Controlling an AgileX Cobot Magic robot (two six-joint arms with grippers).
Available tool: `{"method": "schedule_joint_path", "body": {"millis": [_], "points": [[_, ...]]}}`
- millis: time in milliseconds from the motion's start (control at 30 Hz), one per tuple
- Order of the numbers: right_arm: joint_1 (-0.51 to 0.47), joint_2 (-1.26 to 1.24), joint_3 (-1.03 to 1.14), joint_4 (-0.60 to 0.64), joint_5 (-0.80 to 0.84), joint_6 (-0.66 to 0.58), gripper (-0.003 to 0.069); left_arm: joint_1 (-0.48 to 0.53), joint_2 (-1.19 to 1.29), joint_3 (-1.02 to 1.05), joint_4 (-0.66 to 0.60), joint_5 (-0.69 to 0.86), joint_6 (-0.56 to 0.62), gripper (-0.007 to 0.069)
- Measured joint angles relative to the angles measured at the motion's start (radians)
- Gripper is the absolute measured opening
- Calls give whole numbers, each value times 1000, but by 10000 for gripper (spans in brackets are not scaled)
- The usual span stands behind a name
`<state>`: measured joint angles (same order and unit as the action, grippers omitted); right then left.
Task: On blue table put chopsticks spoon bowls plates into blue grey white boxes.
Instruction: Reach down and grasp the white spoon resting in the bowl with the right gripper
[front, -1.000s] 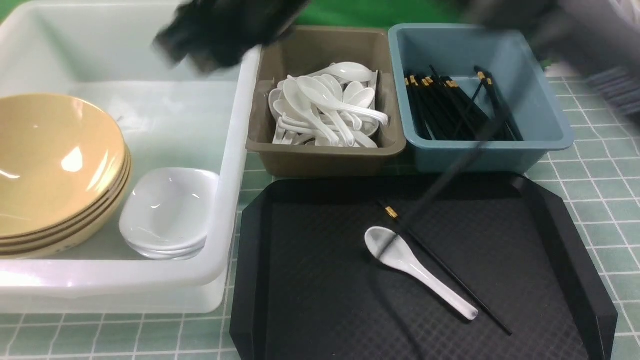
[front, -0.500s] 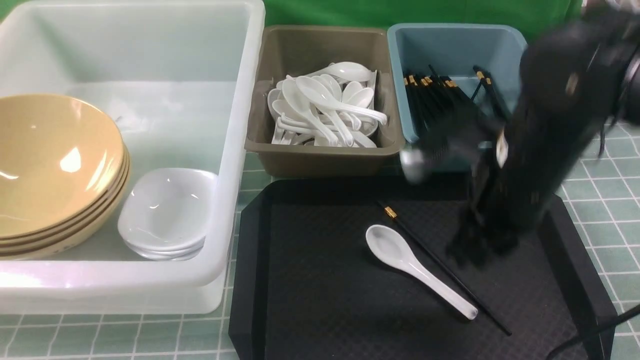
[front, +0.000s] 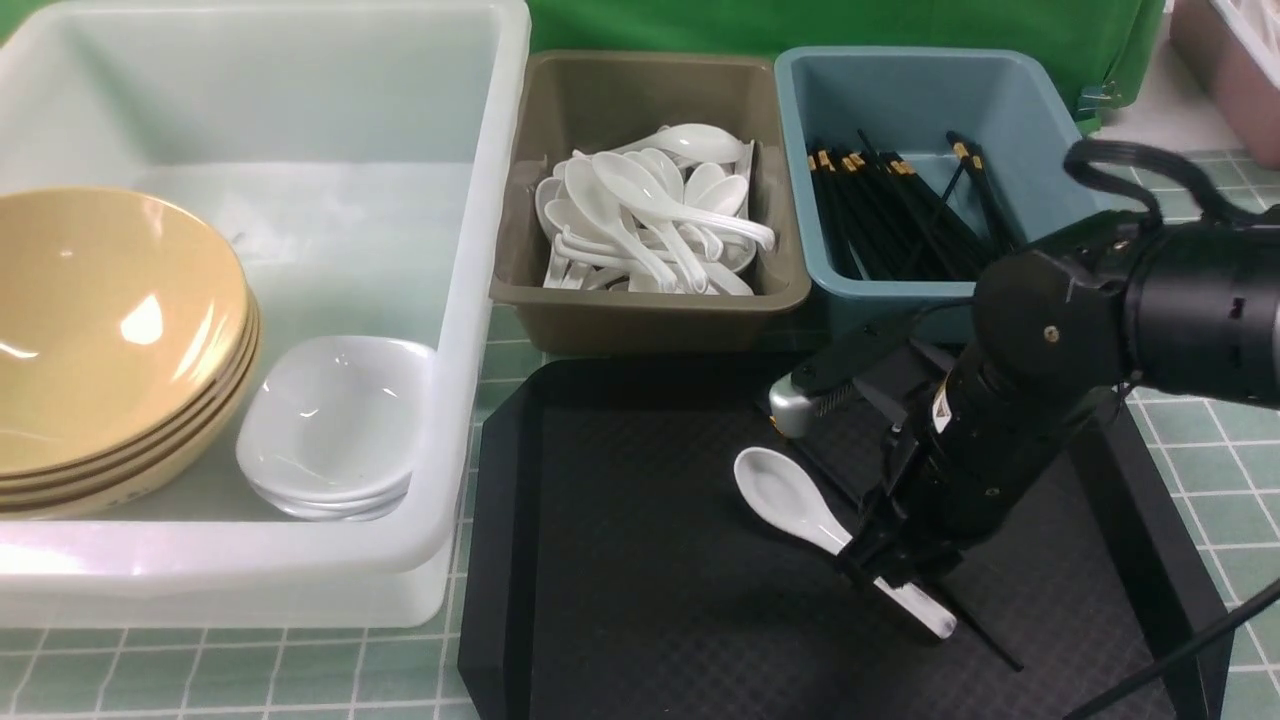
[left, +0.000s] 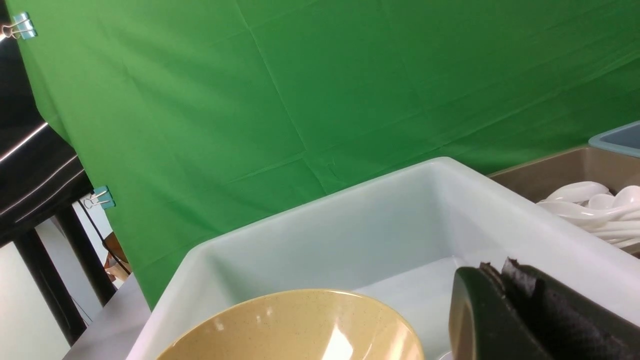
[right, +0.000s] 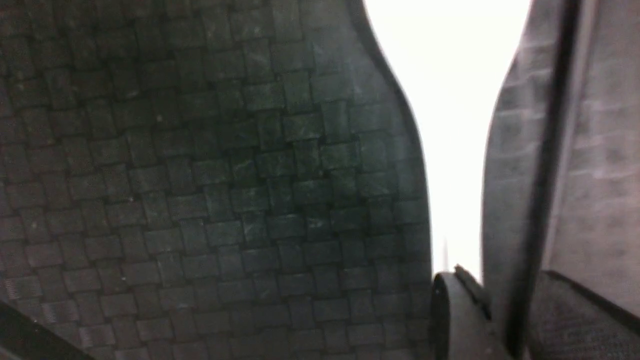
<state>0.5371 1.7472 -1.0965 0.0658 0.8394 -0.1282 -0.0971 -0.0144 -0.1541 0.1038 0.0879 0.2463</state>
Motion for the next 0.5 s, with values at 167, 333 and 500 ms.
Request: {"method": "schedule_joint_path", "body": {"millis": [167, 333, 500], "points": [[2, 48, 0, 68, 0, -72, 242, 0, 0, 0, 0, 0, 0, 3], [2, 73, 0, 83, 13, -109, 242, 0, 0, 0, 0, 0, 0, 3], [2, 75, -1, 119, 26, -148, 224, 0, 0, 0, 0, 0, 0, 3]]}}
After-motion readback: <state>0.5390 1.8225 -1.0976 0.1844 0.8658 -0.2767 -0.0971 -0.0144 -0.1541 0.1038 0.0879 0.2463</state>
